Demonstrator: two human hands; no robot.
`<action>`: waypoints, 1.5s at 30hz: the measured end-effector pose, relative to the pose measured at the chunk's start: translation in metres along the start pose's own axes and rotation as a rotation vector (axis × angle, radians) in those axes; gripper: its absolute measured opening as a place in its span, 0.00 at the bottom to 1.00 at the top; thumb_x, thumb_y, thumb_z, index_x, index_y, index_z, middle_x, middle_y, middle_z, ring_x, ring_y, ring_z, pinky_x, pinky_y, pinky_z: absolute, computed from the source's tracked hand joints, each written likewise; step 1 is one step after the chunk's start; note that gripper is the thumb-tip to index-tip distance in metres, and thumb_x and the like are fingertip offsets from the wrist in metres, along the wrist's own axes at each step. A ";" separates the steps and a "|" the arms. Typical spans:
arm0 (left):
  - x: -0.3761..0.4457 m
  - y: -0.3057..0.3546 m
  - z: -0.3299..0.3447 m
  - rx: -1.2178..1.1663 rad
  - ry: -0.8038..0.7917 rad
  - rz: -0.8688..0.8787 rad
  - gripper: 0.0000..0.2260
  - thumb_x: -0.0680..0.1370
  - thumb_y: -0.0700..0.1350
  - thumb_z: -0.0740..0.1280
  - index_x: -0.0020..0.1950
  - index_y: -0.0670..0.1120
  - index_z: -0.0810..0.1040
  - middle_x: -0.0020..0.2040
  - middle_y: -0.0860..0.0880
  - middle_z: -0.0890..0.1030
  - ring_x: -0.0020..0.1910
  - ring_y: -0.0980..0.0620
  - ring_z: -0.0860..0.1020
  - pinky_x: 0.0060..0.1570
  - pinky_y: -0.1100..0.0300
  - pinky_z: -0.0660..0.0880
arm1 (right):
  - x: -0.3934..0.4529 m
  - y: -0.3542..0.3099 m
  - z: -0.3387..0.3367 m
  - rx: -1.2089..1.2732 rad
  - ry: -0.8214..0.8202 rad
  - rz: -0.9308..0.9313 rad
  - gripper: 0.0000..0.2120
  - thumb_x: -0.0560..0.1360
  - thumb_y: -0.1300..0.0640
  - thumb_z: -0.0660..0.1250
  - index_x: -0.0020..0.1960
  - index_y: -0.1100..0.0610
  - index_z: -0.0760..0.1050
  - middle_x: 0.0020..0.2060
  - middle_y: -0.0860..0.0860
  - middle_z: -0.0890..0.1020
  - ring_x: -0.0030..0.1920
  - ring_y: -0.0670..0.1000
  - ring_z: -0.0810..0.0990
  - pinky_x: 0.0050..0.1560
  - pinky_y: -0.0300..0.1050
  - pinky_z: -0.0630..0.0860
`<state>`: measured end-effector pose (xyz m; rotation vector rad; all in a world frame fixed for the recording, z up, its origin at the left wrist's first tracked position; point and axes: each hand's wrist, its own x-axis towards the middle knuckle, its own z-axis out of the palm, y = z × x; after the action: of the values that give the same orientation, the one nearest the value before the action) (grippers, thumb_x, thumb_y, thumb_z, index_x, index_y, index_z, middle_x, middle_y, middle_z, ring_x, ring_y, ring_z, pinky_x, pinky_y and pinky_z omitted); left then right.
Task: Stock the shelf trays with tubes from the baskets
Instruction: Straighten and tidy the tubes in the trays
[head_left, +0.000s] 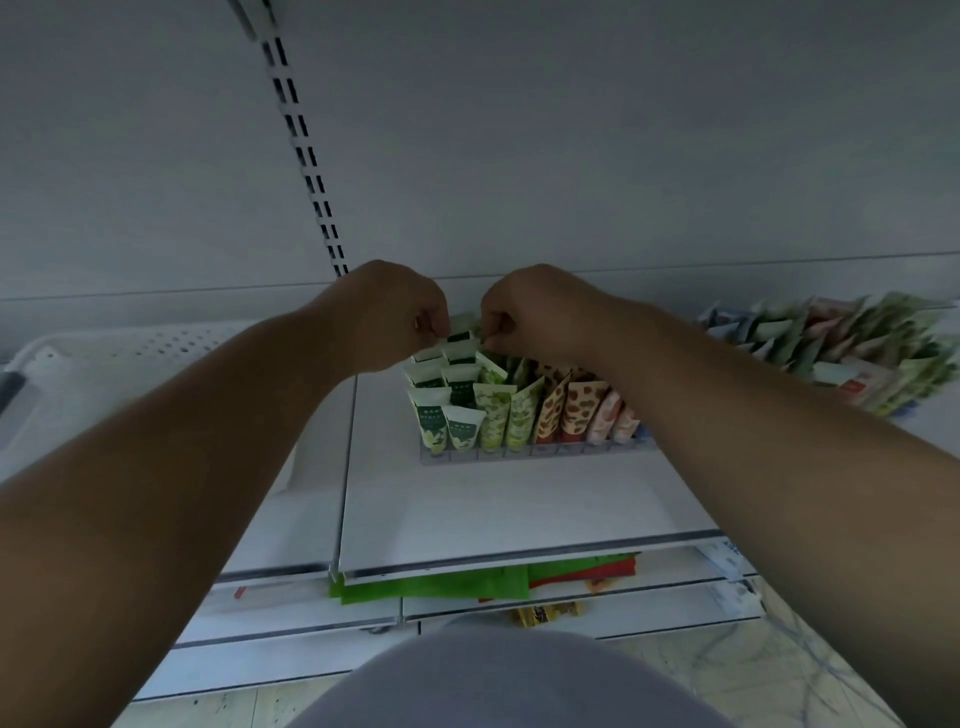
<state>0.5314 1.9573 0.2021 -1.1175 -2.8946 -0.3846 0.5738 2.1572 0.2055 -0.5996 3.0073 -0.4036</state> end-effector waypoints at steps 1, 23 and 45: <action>-0.001 0.000 0.000 -0.003 0.008 0.006 0.06 0.73 0.43 0.72 0.46 0.54 0.84 0.40 0.57 0.78 0.41 0.58 0.75 0.44 0.64 0.71 | 0.000 -0.001 0.001 -0.007 0.001 0.005 0.05 0.74 0.54 0.70 0.46 0.56 0.80 0.39 0.47 0.76 0.41 0.48 0.74 0.41 0.40 0.66; 0.007 0.015 0.004 0.007 -0.004 0.038 0.06 0.73 0.44 0.71 0.48 0.52 0.84 0.46 0.54 0.81 0.43 0.57 0.74 0.44 0.65 0.68 | -0.001 0.009 0.000 0.027 0.036 -0.010 0.03 0.73 0.56 0.71 0.44 0.56 0.81 0.38 0.48 0.78 0.39 0.47 0.74 0.40 0.40 0.65; 0.036 0.032 0.008 0.042 -0.088 0.096 0.07 0.75 0.47 0.70 0.51 0.51 0.84 0.50 0.52 0.82 0.51 0.53 0.78 0.47 0.67 0.63 | -0.003 0.026 -0.012 -0.102 -0.050 -0.041 0.05 0.74 0.55 0.70 0.45 0.56 0.79 0.39 0.47 0.74 0.40 0.48 0.71 0.40 0.40 0.61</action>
<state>0.5264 2.0052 0.2046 -1.2931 -2.8934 -0.2781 0.5655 2.1840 0.2108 -0.6694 2.9862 -0.2348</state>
